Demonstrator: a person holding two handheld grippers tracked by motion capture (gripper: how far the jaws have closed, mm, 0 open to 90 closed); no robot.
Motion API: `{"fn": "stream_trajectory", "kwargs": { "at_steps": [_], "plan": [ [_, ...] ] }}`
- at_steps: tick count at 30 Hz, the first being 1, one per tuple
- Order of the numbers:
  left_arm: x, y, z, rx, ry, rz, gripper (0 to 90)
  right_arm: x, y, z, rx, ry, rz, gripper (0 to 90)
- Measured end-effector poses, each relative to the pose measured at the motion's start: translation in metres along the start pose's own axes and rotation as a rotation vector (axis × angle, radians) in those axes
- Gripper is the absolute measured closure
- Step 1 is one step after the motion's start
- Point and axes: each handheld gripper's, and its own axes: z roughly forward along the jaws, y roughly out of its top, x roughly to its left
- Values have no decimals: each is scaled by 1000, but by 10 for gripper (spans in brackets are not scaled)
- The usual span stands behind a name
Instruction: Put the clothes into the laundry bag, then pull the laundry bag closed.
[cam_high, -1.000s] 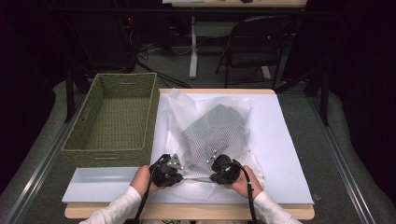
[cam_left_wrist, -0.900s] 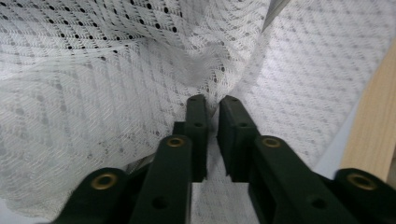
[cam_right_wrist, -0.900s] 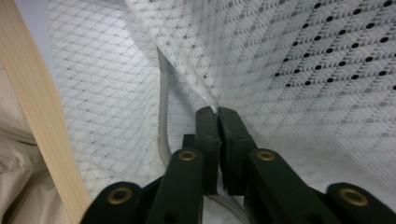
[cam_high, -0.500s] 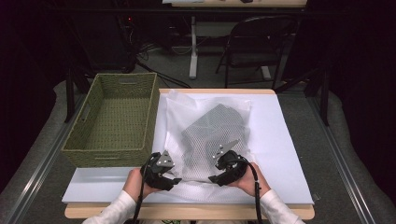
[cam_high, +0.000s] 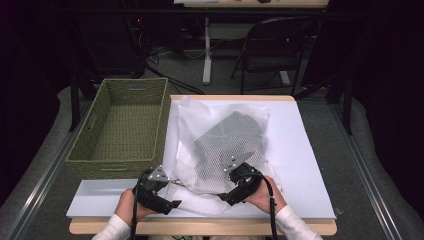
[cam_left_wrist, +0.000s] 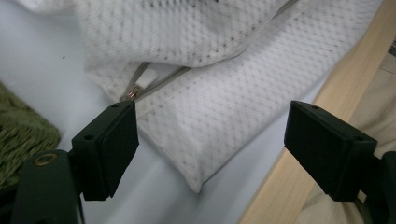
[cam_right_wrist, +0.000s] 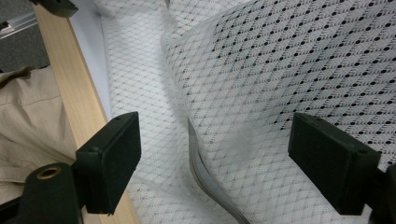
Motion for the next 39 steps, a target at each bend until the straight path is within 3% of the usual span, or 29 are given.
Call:
{"fn": "stream_trajectory", "kwargs": {
  "at_steps": [8, 22, 25, 29, 31, 33, 37, 39],
  "plan": [
    [13, -4, 6, 19, 1, -73, 214, 6, 2, 4, 15, -1, -29, 188],
    [22, -4, 20, 65, 19, -104, 315, 12, 4, 7, 13, 3, -53, 217],
    [24, -3, 22, 54, 14, -113, 342, 13, 5, 8, 12, 4, -63, 223],
    [24, -1, 20, 19, 41, -114, 396, 14, 7, 10, 10, 8, -69, 229],
    [22, 2, 18, -17, 82, -106, 412, 15, 7, 10, 10, 9, -74, 232],
    [21, 5, 17, -39, 97, -112, 419, 16, 8, 11, 13, 12, -77, 235],
    [20, 10, 23, -40, 126, -94, 425, 18, 9, 13, 15, 20, -83, 238],
    [19, 12, 26, -39, 132, -105, 420, 19, 9, 13, 13, 26, -84, 239]
  ]
}}
